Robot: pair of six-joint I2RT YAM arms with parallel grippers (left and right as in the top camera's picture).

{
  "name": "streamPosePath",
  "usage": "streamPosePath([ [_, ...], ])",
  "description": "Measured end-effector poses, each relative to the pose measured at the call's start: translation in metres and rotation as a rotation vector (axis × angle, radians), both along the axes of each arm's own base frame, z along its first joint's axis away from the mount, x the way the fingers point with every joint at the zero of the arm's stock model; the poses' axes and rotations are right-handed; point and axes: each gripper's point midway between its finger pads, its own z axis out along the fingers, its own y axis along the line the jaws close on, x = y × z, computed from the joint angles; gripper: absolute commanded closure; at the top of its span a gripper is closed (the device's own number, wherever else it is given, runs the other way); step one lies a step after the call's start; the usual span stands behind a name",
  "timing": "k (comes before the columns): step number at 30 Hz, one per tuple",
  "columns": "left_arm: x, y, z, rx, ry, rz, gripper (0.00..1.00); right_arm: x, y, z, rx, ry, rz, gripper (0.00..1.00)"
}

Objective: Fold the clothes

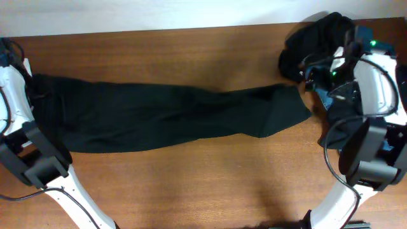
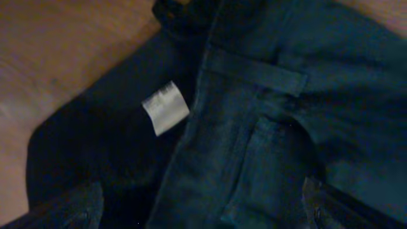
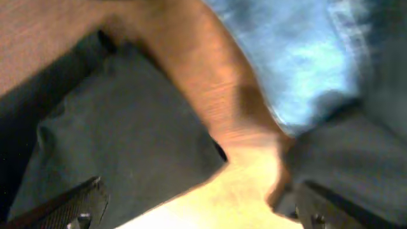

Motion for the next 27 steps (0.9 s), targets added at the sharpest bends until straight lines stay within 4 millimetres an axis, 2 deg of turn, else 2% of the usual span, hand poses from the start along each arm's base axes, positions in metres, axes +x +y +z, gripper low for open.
streamPosePath([
  [5, 0.003, -0.021, 0.025, -0.113, -0.051, 0.003, 0.01, -0.002, 0.019, -0.041, 0.105, 0.006, 0.06, 0.0],
  [10, 0.009, -0.045, 0.048, -0.22, -0.115, -0.024, 0.01, -0.003, 0.032, -0.065, 0.172, -0.025, 0.094, 0.0],
  [14, 0.016, -0.067, 0.06, -0.266, -0.135, -0.06, 0.01, -0.008, 0.04, -0.082, 0.209, -0.035, 0.105, 0.0],
  [16, 0.021, -0.08, 0.062, -0.278, -0.139, -0.085, 0.01, -0.011, 0.043, -0.088, 0.221, -0.038, 0.107, 0.0],
  [23, 0.036, -0.125, 0.069, -0.295, -0.138, -0.176, 0.01, 0.007, 0.048, -0.085, 0.251, -0.144, 0.112, 0.01],
  [27, 0.039, -0.136, 0.071, -0.294, -0.14, -0.197, 0.01, 0.018, 0.052, -0.083, 0.277, -0.198, 0.113, 0.01],
])
